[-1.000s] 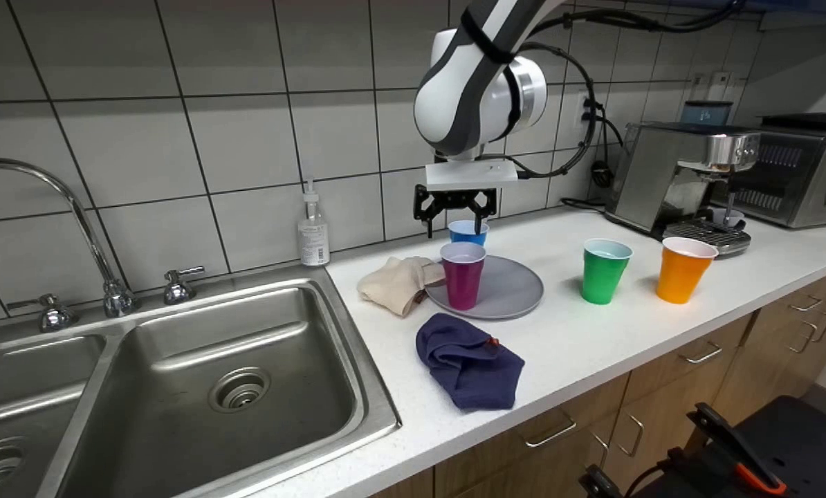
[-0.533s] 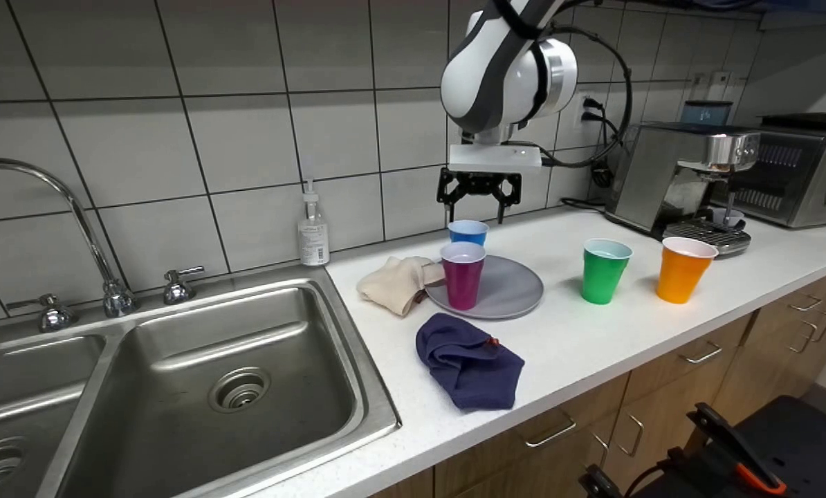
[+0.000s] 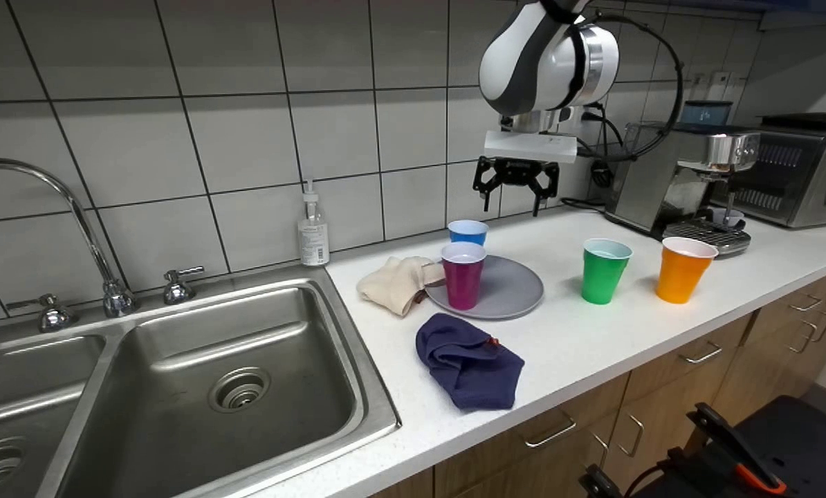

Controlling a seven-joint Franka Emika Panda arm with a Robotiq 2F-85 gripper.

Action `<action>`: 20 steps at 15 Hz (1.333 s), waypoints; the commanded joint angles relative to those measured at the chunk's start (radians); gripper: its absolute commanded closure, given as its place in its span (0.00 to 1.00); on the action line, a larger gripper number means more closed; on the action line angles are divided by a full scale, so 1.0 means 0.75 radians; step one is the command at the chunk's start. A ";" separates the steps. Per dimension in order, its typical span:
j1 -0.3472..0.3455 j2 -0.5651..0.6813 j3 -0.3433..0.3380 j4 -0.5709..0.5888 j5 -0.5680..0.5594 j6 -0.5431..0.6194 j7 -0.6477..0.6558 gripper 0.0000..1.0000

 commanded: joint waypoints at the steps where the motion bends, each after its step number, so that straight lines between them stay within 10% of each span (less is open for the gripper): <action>1: -0.036 -0.043 -0.018 -0.019 0.006 -0.041 0.047 0.00; 20: -0.106 0.068 -0.162 0.008 -0.010 -0.057 0.381 0.00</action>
